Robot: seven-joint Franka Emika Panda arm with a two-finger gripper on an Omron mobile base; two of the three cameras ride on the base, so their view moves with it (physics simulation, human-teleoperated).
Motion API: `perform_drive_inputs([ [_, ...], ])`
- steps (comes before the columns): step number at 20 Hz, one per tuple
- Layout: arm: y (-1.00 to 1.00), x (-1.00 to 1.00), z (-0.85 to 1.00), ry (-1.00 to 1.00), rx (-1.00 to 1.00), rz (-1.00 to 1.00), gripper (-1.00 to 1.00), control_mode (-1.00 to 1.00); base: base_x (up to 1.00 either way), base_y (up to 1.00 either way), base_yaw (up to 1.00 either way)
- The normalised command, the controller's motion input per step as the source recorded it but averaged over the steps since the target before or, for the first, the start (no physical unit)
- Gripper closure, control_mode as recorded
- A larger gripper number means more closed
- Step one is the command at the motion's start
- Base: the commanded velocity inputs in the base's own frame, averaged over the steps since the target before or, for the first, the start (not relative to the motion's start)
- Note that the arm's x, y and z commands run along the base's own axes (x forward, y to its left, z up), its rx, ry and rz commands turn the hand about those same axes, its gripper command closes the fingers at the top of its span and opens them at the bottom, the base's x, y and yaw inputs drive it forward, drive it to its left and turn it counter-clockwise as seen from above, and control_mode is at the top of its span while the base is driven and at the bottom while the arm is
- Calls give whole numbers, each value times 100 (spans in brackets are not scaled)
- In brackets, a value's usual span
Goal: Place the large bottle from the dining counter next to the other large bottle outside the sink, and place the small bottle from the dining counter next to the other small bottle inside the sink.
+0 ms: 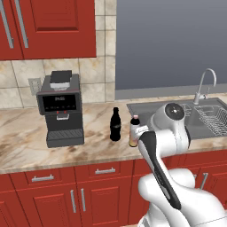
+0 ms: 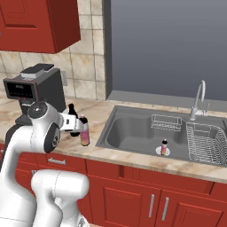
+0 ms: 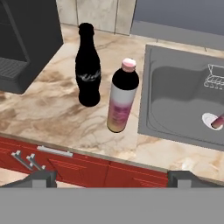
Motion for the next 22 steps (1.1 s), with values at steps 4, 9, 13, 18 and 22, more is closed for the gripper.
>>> perform_drive_inputs([
  [4,-1,-13,-10,0,0,0,-100,-100,0,0,0],
  [9,0,0,0,0,0,0,-100,-100,0,0,0],
  [13,0,0,-1,0,0,0,-100,100,-15,0,0],
  [18,0,0,0,0,0,0,-100,100,-72,11,2],
  [22,0,0,0,0,0,0,-100,100,-46,28,12],
])
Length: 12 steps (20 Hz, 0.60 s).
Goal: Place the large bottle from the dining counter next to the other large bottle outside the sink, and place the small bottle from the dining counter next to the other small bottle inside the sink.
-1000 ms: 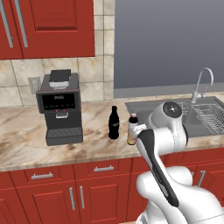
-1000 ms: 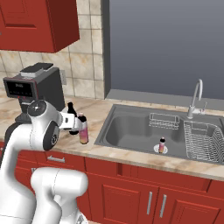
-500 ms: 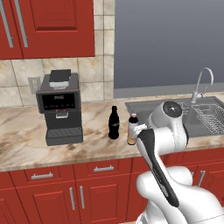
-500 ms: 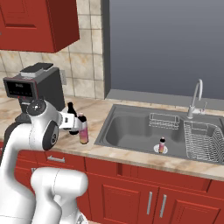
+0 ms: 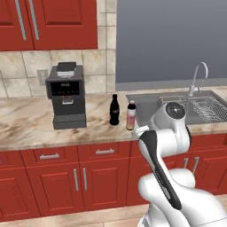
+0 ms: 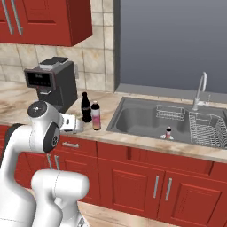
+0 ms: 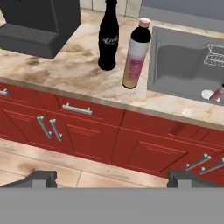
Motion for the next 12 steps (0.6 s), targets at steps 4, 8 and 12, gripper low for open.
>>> perform_drive_inputs([
  [4,0,0,0,0,0,0,-100,100,-11,22,18],
  [8,0,0,0,0,0,0,-100,100,0,47,29],
  [12,0,0,0,0,0,0,-100,100,0,46,47],
])
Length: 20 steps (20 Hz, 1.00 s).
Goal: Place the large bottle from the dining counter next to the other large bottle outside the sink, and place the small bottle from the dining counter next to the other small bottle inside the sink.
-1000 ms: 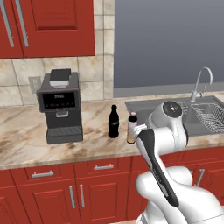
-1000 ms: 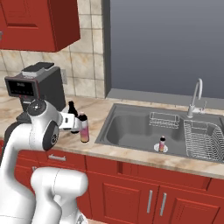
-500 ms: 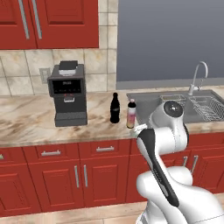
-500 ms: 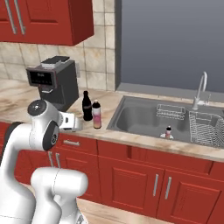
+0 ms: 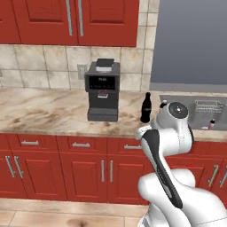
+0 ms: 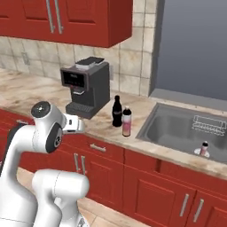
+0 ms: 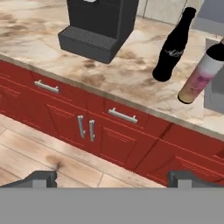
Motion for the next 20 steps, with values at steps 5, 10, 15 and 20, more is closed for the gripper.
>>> perform_drive_inputs([
  [5,0,0,0,0,0,0,-100,100,0,63,56],
  [10,0,0,0,0,0,0,-100,100,6,67,58],
  [15,0,0,0,0,0,0,-100,100,1,71,59],
  [20,0,0,0,0,0,0,-100,100,0,70,60],
])
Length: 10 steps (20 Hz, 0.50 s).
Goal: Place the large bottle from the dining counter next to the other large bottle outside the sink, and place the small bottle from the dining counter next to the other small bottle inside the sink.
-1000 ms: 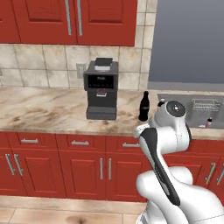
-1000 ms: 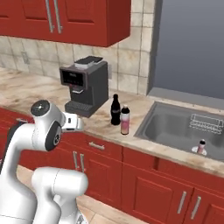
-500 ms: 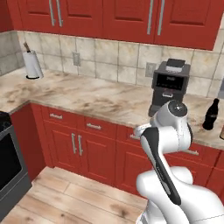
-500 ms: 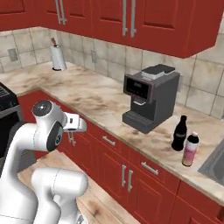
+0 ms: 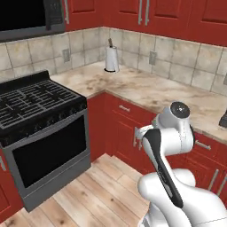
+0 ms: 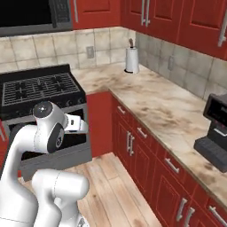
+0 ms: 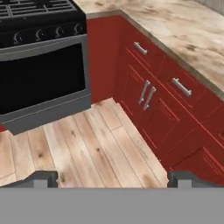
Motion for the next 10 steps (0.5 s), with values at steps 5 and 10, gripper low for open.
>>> perform_drive_inputs([
  [5,0,0,0,0,0,0,-100,100,0,69,60],
  [10,0,0,0,0,0,0,-100,100,0,67,59],
])
